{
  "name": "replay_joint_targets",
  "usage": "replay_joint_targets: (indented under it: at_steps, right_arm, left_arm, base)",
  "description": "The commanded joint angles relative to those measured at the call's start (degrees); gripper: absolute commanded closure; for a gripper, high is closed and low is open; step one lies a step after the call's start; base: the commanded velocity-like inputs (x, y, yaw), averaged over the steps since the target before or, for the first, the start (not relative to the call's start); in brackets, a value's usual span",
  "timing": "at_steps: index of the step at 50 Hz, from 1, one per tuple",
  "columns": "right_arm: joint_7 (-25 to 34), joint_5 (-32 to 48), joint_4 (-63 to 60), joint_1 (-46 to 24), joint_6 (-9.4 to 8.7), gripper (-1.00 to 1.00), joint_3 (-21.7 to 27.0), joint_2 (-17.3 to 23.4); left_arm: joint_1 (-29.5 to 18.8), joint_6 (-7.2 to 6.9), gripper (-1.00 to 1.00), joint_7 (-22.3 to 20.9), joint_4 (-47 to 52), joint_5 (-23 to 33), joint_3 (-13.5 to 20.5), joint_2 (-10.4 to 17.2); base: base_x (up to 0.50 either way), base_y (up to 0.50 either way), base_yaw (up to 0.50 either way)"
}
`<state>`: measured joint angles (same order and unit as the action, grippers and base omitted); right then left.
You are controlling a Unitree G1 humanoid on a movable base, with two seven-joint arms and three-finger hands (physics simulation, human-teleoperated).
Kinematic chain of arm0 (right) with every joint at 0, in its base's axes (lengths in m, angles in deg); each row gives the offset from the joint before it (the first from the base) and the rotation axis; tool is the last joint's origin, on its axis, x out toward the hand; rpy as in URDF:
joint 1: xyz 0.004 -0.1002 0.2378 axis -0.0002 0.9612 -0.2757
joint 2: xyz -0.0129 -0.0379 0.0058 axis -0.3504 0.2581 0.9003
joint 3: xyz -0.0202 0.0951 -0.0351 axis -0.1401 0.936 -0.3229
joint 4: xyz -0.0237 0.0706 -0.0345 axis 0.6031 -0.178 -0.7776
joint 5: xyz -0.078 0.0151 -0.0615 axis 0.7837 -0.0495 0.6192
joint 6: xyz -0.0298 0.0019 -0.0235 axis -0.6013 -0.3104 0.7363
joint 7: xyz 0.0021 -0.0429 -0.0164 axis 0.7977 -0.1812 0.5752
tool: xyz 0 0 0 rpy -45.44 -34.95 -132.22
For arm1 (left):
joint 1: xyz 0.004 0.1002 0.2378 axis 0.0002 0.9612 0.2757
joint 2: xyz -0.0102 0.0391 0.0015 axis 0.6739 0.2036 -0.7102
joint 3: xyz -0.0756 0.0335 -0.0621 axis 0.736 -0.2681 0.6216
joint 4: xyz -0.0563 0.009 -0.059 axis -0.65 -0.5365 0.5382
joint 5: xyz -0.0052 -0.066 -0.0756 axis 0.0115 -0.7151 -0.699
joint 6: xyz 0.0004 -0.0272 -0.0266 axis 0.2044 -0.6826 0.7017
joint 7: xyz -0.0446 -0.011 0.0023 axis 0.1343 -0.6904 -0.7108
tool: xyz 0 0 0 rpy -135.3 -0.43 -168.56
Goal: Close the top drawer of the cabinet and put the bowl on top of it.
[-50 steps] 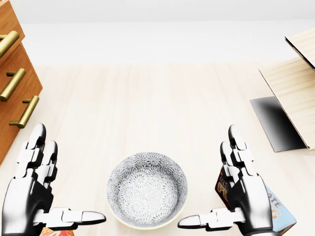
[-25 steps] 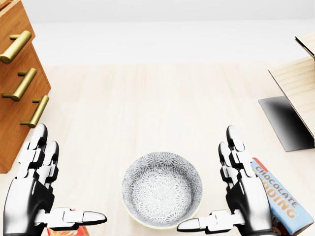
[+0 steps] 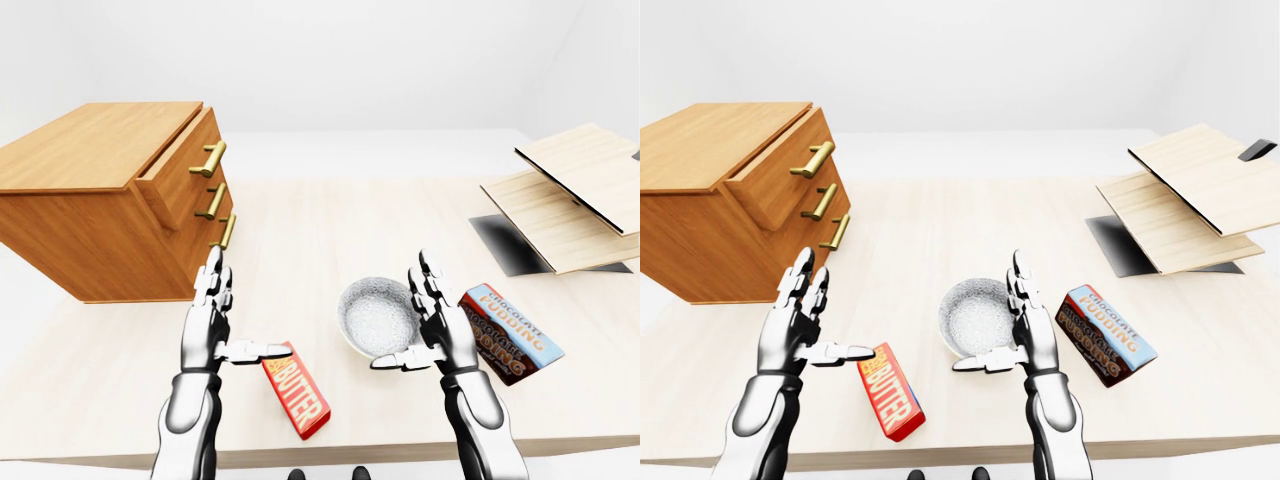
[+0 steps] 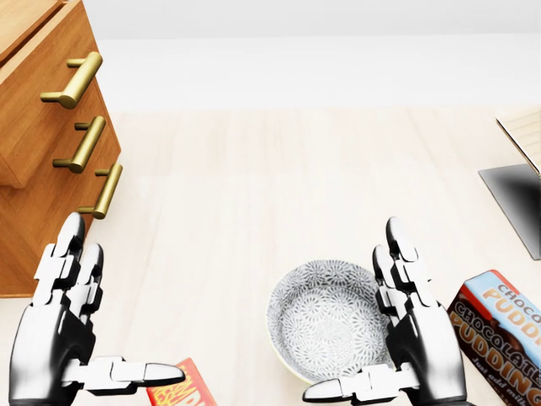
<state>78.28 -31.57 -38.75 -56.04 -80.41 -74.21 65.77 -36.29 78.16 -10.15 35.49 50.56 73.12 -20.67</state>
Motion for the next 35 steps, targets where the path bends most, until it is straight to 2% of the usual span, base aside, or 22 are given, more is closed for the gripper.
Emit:
replay_joint_targets:
  at_steps: [1,9,17,20,28,35]
  right_arm:
    - [0.27,-0.60,0.21,-0.15,0.29,-1.00,0.30,0.03]
    - [0.98,-0.82,-0.34,0.51,0.75,-1.00,0.01,0.10]
    - [1.76,-1.80,-0.90,0.83,1.29,-1.00,0.37,0.12]
    - [4.73,-4.24,-1.74,1.49,1.37,-1.00,0.18,0.62]
    - [4.04,-3.45,-1.97,1.87,1.84,-1.00,0.40,0.23]
    - [4.17,-3.82,-2.46,2.00,1.69,-1.00,0.82,0.26]
  left_arm:
    - [-1.64,-0.17,-1.00,0.08,-2.81,0.98,-0.52,0.30]
    - [-5.47,-0.38,-1.00,0.21,-8.59,2.04,-0.98,1.04]
    - [-10.30,-0.38,-1.00,-0.78,-12.18,0.61,0.34,2.27]
    - [-12.57,-0.38,-1.00,-1.26,-13.68,-0.15,0.79,2.84]
    - [-15.71,-0.38,-1.00,-1.14,-13.29,-0.54,0.55,3.33]
    - [-21.56,-0.38,-1.00,-1.07,-17.51,-2.16,1.64,4.58]
  base:
    - [0.00,0.00,0.00]
    - [0.00,0.00,0.00]
    - [0.00,0.00,0.00]
    - [0.00,0.00,0.00]
    - [0.00,0.00,0.00]
    - [0.00,0.00,0.00]
